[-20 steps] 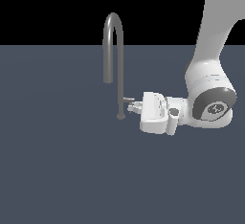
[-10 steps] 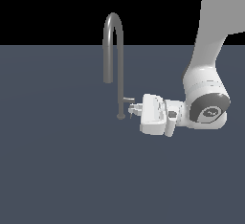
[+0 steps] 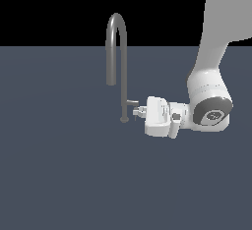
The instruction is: Turn on the faucet by rotating a designated handle.
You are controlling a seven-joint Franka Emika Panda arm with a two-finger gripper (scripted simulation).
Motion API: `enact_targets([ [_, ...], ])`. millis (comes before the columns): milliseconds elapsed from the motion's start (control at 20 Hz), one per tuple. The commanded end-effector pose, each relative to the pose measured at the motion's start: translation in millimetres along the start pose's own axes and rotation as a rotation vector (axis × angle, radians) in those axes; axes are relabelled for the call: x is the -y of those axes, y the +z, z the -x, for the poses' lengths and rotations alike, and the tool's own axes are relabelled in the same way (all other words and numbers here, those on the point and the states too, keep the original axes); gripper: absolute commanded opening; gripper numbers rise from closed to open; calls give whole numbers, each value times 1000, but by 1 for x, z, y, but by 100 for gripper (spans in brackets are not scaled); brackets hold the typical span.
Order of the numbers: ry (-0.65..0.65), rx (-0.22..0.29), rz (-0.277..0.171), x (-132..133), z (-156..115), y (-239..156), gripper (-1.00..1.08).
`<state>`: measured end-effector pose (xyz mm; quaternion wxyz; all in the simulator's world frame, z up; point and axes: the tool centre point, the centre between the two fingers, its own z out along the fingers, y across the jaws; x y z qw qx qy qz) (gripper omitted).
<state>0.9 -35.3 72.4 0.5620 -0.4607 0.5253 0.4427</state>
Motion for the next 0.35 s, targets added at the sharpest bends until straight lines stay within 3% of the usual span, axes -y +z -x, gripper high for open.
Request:
enact_targets([
  [0, 33, -18, -12, -1, -27, 0, -100],
  [300, 50, -23, -15, 4, -44, -1, -100],
])
